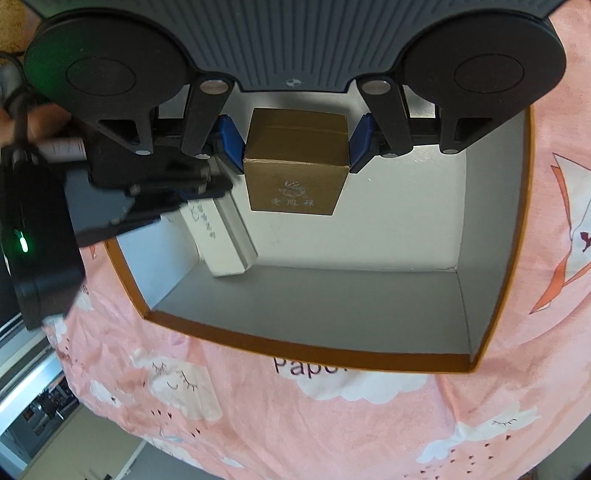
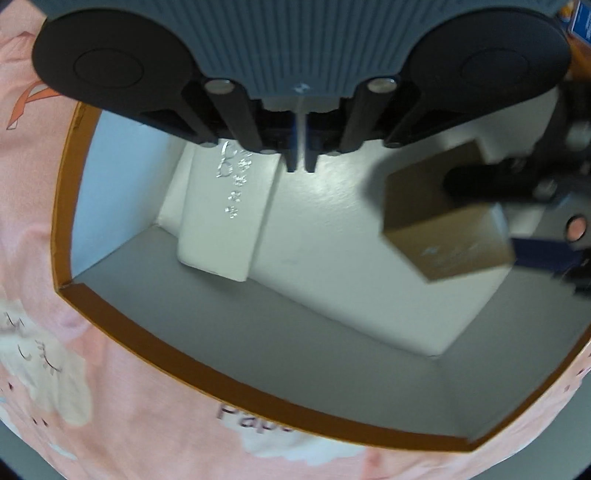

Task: Organize objects
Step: 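Lower the gold box into the orange box and open the left tool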

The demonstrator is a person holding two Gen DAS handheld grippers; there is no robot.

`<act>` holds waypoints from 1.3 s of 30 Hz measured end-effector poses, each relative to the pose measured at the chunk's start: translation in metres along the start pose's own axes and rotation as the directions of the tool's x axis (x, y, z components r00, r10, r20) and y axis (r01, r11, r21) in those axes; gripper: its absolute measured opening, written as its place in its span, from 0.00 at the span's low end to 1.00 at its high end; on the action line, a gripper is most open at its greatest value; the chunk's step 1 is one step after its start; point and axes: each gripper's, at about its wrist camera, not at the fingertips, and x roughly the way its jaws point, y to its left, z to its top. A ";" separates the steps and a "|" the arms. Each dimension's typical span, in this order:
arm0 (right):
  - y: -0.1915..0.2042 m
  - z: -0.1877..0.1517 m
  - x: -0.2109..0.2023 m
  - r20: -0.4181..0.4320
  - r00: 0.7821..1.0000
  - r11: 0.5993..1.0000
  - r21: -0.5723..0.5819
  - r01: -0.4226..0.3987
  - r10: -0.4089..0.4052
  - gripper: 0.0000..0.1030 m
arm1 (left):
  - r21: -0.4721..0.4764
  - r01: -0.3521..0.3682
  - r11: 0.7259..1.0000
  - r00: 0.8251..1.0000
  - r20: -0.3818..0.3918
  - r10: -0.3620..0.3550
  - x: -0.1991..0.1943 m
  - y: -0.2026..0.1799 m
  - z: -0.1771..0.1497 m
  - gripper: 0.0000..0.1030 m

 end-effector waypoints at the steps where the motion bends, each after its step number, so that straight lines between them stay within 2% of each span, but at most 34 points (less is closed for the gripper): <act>1: -0.002 0.002 0.001 0.001 1.000 1.000 0.017 0.003 -0.003 0.00 | 0.004 -0.001 1.000 1.000 -0.008 0.001 0.001 -0.001 0.000 0.66; 4: -0.004 0.004 0.000 0.026 0.997 0.997 0.031 0.066 -0.067 0.00 | 0.023 -0.009 1.000 0.999 -0.035 0.010 0.005 -0.005 0.002 0.66; 6: -0.005 0.005 -0.002 0.059 0.995 0.996 0.047 0.081 -0.084 0.00 | 0.035 -0.014 0.999 0.998 -0.061 0.016 0.009 -0.007 0.002 0.66; 9: -0.001 0.004 -0.006 0.082 0.993 0.996 0.047 0.080 -0.083 0.00 | 0.039 -0.016 0.999 0.995 -0.098 0.019 0.014 -0.008 0.002 0.66; 10: 0.000 0.003 -0.010 0.092 0.993 0.996 0.052 0.075 -0.080 0.05 | 0.047 -0.018 0.999 0.995 -0.102 0.022 0.014 -0.009 0.002 0.66; 14: -0.003 -0.011 -0.041 0.172 0.982 0.996 0.059 0.066 -0.075 0.07 | 0.101 0.002 0.995 0.988 -0.152 0.013 0.011 -0.016 0.006 0.66; 19: -0.014 -0.022 -0.061 0.168 0.983 0.997 0.025 -0.077 0.072 0.09 | 0.178 0.068 0.982 0.962 -0.274 -0.016 0.013 -0.037 0.013 0.66; 24: -0.016 -0.033 -0.054 0.162 0.982 0.995 -0.017 -0.100 0.101 0.08 | 0.208 0.070 0.976 0.934 -0.358 0.009 0.036 -0.053 0.015 0.66; 27: -0.023 -0.033 -0.046 0.178 0.975 0.991 0.000 -0.133 0.130 0.06 | 0.214 0.067 0.975 0.934 -0.357 0.014 0.041 -0.058 0.017 0.66; 30: -0.034 -0.030 -0.036 0.162 0.967 0.977 0.054 -0.208 0.197 0.06 | 0.214 0.083 0.973 0.936 -0.351 -0.003 0.043 -0.057 0.018 0.66; 33: -0.033 -0.029 -0.033 0.157 0.964 0.973 0.044 -0.225 0.215 0.06 | 0.234 0.103 0.967 0.940 -0.341 -0.017 0.042 -0.054 0.016 0.70; 36: -0.028 -0.027 -0.031 0.149 0.961 0.971 0.024 -0.240 0.234 0.07 | 0.231 0.150 0.961 0.936 -0.347 -0.063 0.039 -0.049 0.014 0.72; 39: -0.022 -0.024 -0.026 0.135 0.961 0.970 0.009 -0.244 0.241 0.07 | 0.225 0.217 0.950 0.924 -0.362 -0.125 0.034 -0.047 0.012 0.73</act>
